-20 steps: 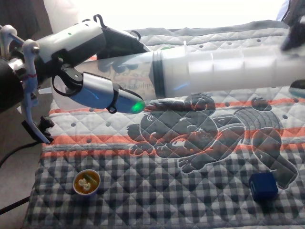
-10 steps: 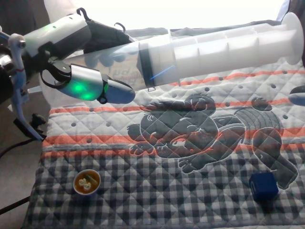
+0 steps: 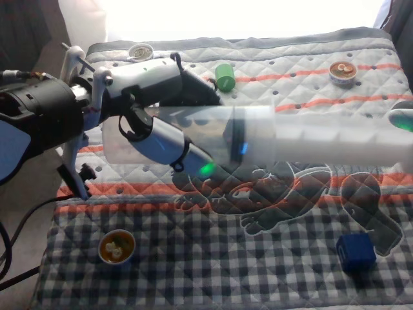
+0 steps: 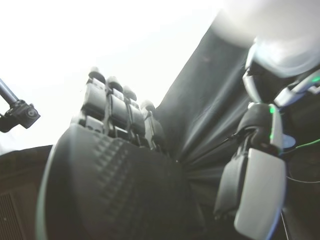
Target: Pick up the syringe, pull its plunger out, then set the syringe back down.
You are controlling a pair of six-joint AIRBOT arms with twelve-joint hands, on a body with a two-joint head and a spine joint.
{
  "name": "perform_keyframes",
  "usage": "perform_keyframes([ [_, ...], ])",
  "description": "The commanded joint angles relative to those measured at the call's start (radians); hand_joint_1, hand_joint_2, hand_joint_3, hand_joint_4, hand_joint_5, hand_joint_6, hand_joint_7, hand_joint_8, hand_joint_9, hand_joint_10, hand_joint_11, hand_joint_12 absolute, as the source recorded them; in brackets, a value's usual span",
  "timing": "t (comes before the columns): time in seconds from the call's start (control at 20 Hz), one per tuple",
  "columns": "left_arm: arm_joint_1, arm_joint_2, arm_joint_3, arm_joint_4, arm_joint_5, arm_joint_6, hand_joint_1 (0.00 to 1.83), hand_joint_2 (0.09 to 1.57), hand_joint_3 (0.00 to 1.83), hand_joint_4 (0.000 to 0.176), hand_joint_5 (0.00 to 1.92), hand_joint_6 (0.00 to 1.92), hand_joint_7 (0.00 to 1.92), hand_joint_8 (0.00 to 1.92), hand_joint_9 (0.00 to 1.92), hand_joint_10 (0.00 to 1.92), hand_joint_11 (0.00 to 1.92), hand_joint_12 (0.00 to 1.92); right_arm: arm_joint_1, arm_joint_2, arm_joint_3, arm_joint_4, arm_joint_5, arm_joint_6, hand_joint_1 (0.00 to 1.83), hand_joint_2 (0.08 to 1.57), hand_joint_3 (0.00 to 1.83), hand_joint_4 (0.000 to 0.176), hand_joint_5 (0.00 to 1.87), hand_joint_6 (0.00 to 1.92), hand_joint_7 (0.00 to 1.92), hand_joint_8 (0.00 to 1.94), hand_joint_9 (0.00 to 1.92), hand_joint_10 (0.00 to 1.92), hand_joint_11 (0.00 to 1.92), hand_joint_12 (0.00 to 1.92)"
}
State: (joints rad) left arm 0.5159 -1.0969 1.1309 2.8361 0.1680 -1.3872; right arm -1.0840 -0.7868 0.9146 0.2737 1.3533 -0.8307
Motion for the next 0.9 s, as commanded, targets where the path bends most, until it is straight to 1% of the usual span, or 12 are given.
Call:
perform_keyframes([
  [0.0,-0.016,-0.008,0.006,0.004,0.092,-0.019,1.23,1.18,0.00,0.000,1.02,0.79,0.69,1.56,0.48,1.70,0.37,1.92,0.009,0.001,0.006,-0.002,0.124,0.002,0.78,0.92,0.00,0.053,0.00,0.00,0.00,0.00,0.00,0.00,0.00,0.00],
  [0.15,-0.011,-0.029,0.026,0.007,0.053,-0.019,1.21,1.20,0.00,0.000,0.99,0.95,0.63,1.51,0.38,1.60,0.31,1.92,0.009,-0.001,0.006,-0.003,0.124,0.002,0.81,0.91,0.00,0.040,0.03,0.01,0.00,0.00,0.00,0.00,0.01,0.01],
  [0.2,-0.009,-0.033,0.030,0.007,0.047,-0.019,1.12,1.17,0.00,0.000,0.91,1.08,0.49,0.99,0.25,1.28,0.12,1.85,0.009,-0.001,0.006,-0.003,0.125,0.002,0.79,0.90,0.00,0.043,0.04,0.02,0.00,0.00,0.00,0.00,0.02,0.01],
  [0.25,-0.008,-0.034,0.030,0.008,0.045,-0.019,1.07,1.08,0.00,0.000,0.71,0.66,0.49,0.60,0.22,1.00,0.02,1.72,0.009,-0.001,0.006,-0.003,0.125,0.002,0.80,0.90,0.00,0.038,0.03,0.01,0.00,0.00,0.00,0.00,0.02,0.02],
  [0.35,-0.008,-0.036,0.032,0.008,0.043,-0.019,0.97,1.00,0.00,0.000,0.46,0.15,0.32,0.08,0.10,0.36,0.00,1.12,0.009,-0.001,0.006,-0.003,0.125,0.002,0.83,0.91,0.00,0.026,0.03,0.01,0.00,0.00,0.00,0.00,0.02,0.02],
  [0.4,-0.007,-0.036,0.032,0.007,0.042,-0.019,0.93,0.96,0.00,0.052,0.30,0.04,0.16,0.01,0.02,0.10,0.00,0.75,0.009,-0.001,0.006,-0.003,0.125,0.002,0.83,0.91,0.00,0.029,0.04,0.01,0.00,0.00,0.00,0.00,0.02,0.03],
  [0.5,-0.006,-0.036,0.032,0.006,0.042,-0.019,0.69,0.86,0.00,0.145,0.02,0.00,0.01,0.00,0.00,0.00,0.00,0.77,0.009,-0.001,0.006,-0.003,0.126,0.002,0.82,0.91,0.00,0.044,0.04,0.02,0.00,0.00,0.00,0.00,0.01,0.03],
  [0.6,-0.004,-0.036,0.032,0.003,0.043,-0.019,0.62,0.81,0.00,0.149,0.00,0.00,0.00,0.00,0.00,0.00,0.00,0.75,0.009,-0.001,0.005,-0.003,0.126,0.002,0.81,0.91,0.00,0.051,0.05,0.02,0.00,0.00,0.00,0.00,0.00,0.13],
  [0.7,0.004,-0.035,0.031,-0.009,0.056,-0.019,0.58,0.82,0.00,0.173,0.00,0.00,0.00,0.00,0.00,0.00,0.00,0.39,0.009,-0.001,0.005,-0.003,0.129,0.002,0.79,0.92,0.00,0.057,0.07,0.02,0.00,0.00,0.00,0.00,0.00,0.24],
  [0.75,0.009,-0.031,0.027,-0.016,0.068,-0.019,0.54,0.85,0.01,0.133,0.00,0.00,0.00,0.00,0.00,0.00,0.00,0.35,0.009,-0.001,0.005,-0.003,0.131,0.002,0.78,0.93,0.00,0.057,0.08,0.02,0.00,0.00,0.00,0.00,0.00,0.35],
  [0.8,0.017,-0.022,0.016,-0.028,0.093,-0.019,0.49,0.87,0.01,0.109,0.00,0.00,0.00,0.00,0.00,0.00,0.00,0.07,0.007,-0.001,0.005,-0.003,0.135,0.003,0.75,0.94,0.00,0.058,0.09,0.02,0.00,0.00,0.00,0.00,0.00,0.46],
  [0.85,0.023,-0.009,-0.001,-0.037,0.122,-0.019,0.35,0.93,0.03,0.042,0.00,0.00,0.00,0.00,0.00,0.00,0.00,0.01,0.005,-0.001,0.004,-0.003,0.139,0.006,0.70,0.96,0.00,0.055,0.08,0.01,0.00,0.00,0.00,0.00,0.00,0.48],
])
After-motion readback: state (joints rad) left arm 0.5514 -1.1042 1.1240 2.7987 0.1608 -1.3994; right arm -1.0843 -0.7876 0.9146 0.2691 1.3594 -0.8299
